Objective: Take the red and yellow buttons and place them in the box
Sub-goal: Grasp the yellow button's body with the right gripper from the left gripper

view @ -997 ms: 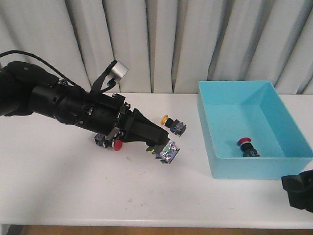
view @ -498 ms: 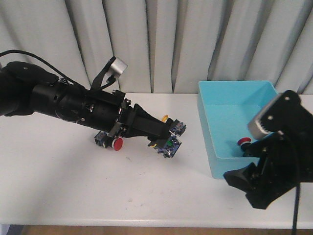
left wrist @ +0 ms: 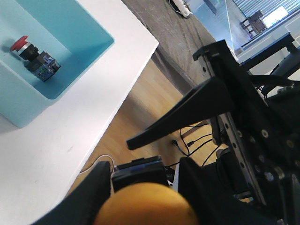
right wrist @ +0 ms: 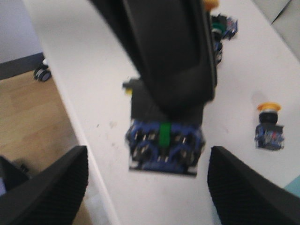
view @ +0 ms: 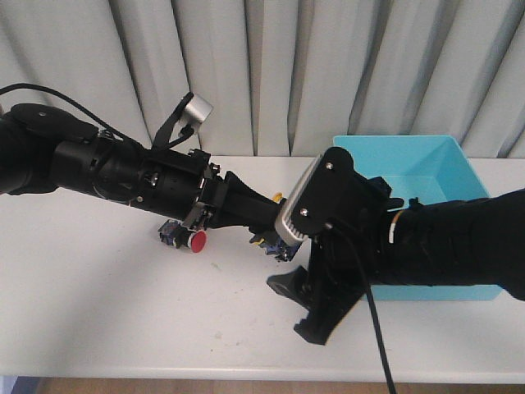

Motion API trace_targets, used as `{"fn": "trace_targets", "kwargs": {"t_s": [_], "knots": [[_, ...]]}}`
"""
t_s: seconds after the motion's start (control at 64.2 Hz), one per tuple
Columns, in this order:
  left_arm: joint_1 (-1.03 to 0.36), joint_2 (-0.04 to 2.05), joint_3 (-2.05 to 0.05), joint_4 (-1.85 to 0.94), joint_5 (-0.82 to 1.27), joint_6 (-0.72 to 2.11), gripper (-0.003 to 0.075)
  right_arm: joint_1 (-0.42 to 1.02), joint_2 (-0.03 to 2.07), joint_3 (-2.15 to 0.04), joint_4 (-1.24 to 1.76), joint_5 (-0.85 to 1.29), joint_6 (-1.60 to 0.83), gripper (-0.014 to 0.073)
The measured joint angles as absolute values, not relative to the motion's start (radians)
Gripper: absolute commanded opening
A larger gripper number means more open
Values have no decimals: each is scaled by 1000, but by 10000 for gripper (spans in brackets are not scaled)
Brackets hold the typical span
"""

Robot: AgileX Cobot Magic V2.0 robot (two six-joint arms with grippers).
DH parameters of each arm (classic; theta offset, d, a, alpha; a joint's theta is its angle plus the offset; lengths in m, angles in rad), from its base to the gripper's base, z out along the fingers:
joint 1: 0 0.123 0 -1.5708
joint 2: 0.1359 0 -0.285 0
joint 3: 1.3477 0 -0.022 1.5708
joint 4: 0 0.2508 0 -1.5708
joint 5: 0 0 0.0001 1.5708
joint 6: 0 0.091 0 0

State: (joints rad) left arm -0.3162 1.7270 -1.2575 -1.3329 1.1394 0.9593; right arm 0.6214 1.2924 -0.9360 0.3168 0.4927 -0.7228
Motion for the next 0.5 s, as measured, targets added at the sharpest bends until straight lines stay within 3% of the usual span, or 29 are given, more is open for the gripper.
{"fn": "trace_targets", "kwargs": {"t_s": [0.498], "knots": [[-316,1727,-1258,-1334,1142,959,185,624,1298,-937,486,440,-944,493]]}}
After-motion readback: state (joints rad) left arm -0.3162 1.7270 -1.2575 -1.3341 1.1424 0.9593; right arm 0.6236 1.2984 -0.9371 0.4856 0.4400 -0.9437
